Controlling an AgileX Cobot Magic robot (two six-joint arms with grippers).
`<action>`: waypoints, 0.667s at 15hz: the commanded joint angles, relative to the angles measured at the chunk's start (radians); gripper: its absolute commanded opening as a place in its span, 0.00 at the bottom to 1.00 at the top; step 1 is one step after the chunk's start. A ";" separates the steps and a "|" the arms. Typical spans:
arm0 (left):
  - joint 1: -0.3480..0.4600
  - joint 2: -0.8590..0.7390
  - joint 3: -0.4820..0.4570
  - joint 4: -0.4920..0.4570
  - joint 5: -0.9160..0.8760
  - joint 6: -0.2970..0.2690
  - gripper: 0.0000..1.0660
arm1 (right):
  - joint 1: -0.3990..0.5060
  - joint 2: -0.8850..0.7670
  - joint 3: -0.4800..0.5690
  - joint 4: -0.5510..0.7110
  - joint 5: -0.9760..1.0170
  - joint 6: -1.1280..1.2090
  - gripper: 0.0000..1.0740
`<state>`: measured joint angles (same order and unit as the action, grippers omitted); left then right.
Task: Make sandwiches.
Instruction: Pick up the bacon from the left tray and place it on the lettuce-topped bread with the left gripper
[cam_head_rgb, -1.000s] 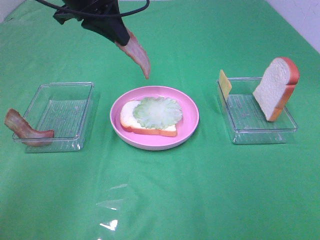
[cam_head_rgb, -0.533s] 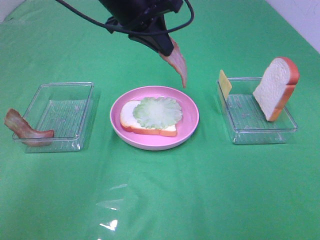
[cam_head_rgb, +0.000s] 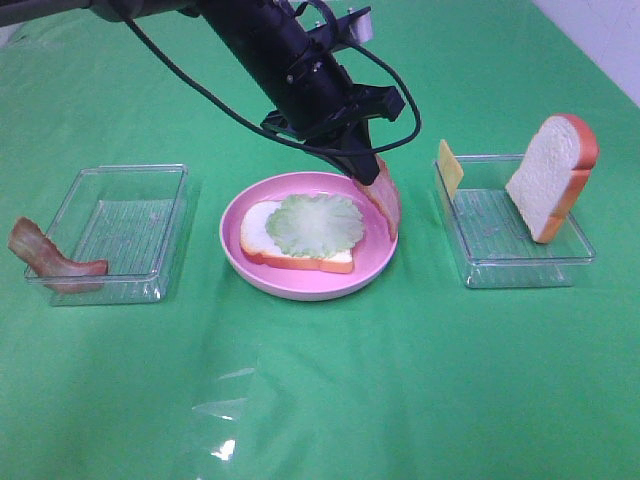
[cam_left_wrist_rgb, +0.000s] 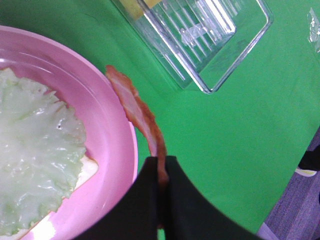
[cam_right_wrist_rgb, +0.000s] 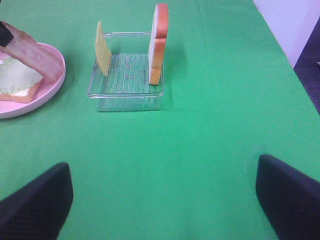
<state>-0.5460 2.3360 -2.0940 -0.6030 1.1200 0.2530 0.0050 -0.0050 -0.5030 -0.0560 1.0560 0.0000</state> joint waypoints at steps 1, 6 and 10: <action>-0.003 0.021 -0.006 0.004 0.000 0.011 0.00 | -0.007 -0.021 0.003 0.001 -0.007 0.000 0.89; 0.004 0.042 -0.006 0.167 0.003 -0.011 0.00 | -0.007 -0.021 0.003 0.001 -0.007 0.000 0.89; 0.004 0.042 -0.006 0.275 0.007 -0.142 0.00 | -0.007 -0.021 0.003 0.001 -0.007 0.000 0.89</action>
<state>-0.5430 2.3800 -2.0940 -0.3200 1.1250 0.0990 0.0050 -0.0050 -0.5030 -0.0560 1.0560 0.0000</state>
